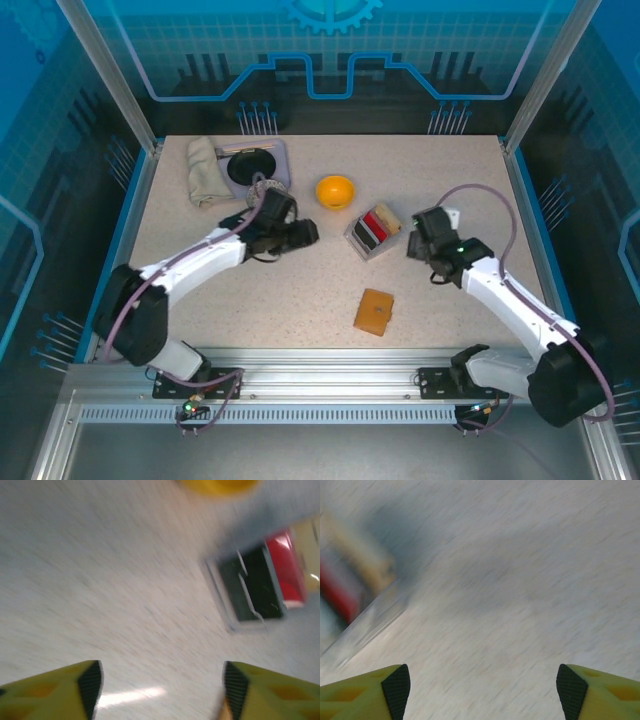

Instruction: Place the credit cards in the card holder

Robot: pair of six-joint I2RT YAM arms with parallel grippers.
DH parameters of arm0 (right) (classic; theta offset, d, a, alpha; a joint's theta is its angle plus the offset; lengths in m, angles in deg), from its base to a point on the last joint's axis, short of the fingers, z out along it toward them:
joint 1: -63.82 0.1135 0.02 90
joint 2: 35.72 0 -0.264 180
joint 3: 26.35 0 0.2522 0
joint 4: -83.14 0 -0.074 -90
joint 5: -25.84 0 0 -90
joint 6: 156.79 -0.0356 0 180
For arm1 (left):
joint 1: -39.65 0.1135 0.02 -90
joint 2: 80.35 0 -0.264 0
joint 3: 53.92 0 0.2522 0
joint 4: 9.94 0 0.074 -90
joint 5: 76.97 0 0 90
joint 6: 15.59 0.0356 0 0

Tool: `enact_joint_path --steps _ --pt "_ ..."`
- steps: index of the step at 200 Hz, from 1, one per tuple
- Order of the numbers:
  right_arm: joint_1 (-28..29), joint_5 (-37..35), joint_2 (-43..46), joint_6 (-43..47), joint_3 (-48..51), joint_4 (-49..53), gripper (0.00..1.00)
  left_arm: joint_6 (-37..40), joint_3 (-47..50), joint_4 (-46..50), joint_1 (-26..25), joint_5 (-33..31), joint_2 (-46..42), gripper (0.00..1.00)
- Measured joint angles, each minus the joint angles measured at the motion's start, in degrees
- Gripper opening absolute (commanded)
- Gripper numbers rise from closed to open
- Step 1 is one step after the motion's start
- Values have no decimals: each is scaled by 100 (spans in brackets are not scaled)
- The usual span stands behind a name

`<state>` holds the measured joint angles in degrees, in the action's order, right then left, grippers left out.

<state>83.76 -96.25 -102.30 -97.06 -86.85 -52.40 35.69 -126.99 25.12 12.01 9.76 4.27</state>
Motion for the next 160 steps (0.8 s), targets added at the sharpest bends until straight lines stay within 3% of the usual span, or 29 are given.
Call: enact_joint_path --steps 32,48,69,87,101,118,160 --pt "-1176 44 -774 1445 916 -2247 83 837 494 -166 1130 -1672 -796 99" --pt "-1325 293 -1287 1969 1266 -3147 82 1279 861 -531 1635 -2262 -981 99" --pt "-1331 879 -1578 2476 1513 -4089 80 2146 1853 -1908 1956 -2732 -1080 99" --pt "-1357 1397 -1639 2732 1582 -4966 83 2758 2684 -3101 2000 -2686 -835 99" --pt "-1357 1705 -1672 2883 1829 -5829 85 3073 2826 -3501 2046 -2549 -450 99" --pt "-1351 1963 -1683 3053 2275 -6627 95 3344 2889 -4238 2118 -2308 -129 99" --pt "-1364 2057 -1939 3075 2457 -7200 100 3447 3569 -5923 2662 -1375 92 99"
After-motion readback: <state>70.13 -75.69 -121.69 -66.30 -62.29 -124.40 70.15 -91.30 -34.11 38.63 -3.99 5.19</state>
